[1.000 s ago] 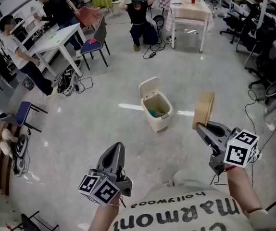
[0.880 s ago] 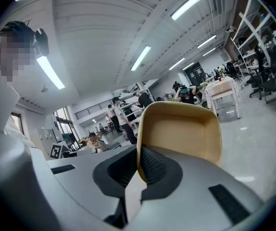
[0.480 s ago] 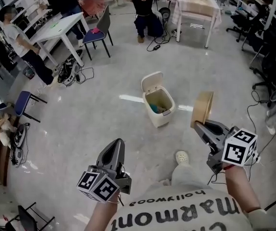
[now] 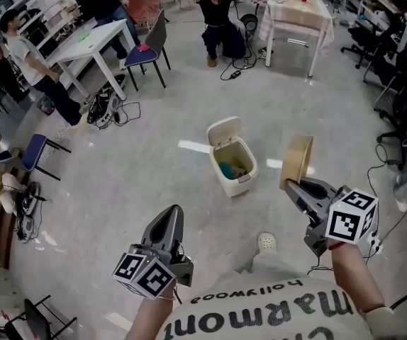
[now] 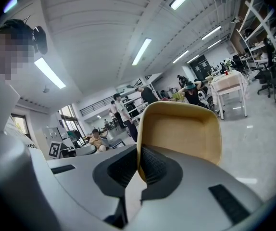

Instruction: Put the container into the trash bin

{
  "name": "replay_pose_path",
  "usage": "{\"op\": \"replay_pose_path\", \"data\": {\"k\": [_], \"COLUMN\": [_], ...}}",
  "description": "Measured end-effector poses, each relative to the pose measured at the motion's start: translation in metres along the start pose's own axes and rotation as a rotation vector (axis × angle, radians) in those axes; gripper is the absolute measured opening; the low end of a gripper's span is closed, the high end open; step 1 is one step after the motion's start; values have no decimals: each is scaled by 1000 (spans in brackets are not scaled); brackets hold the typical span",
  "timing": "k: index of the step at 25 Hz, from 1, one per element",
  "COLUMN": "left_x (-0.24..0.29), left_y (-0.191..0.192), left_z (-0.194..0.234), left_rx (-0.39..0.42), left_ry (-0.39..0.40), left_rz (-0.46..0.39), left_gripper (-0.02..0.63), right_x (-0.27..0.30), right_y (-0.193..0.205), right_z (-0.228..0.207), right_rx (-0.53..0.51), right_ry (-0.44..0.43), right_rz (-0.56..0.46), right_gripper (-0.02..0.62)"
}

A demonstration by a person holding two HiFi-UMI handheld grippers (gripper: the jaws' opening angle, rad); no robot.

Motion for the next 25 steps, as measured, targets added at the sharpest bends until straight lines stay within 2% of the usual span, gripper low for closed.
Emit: {"op": "replay_pose_path", "data": {"k": [9, 19, 25], "left_x": [52, 95, 110], "left_y": [-7, -7, 2], "left_z": [-10, -20, -20], "left_rx": [2, 1, -5], "left_ry": [-31, -115, -167], "left_rz": [-24, -54, -80], "left_gripper": [-6, -6, -6], "right_x": [9, 33, 48], "right_y": [-25, -55, -57], "right_z": [-54, -105, -128], "right_rx": [6, -13, -24], "right_ry": [-28, -112, -168], "right_rz": [20, 57, 81], "right_gripper": [6, 6, 6]}}
Point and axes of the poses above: the fingertips, and each gripper's own axes: x forward along the fingers, z to its left, y out of its underside, the point moved 2 cm from there along -x, backward along the fingers, and after that the axes turned 3 degrees about z, right-handed, at the moved point
